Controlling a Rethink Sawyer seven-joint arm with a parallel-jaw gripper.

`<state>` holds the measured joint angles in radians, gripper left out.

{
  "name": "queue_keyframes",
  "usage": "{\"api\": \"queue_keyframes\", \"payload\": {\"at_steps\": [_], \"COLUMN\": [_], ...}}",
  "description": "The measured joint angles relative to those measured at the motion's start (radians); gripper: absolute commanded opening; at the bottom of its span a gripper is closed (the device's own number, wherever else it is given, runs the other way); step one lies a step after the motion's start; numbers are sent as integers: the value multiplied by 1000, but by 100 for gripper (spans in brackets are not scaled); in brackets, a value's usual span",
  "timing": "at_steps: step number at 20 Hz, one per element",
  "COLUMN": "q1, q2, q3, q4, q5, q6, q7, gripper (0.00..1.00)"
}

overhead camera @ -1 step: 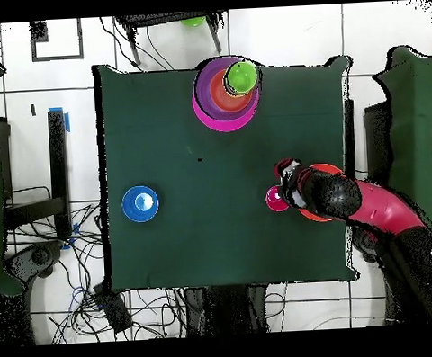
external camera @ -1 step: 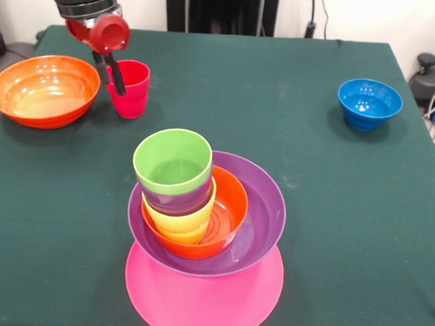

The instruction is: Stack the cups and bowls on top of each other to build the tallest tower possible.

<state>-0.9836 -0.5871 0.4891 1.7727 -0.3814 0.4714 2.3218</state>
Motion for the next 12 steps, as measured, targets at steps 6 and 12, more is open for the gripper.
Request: {"api": "queue_keyframes", "payload": {"at_steps": [6,12], "q1": [-19,-38], "q2": [0,-12], "q3": [-8,-15], "q4": [4,29], "q5": [0,0], "q6": [0,0], "q7": [0,0], "gripper": [100,100]}}
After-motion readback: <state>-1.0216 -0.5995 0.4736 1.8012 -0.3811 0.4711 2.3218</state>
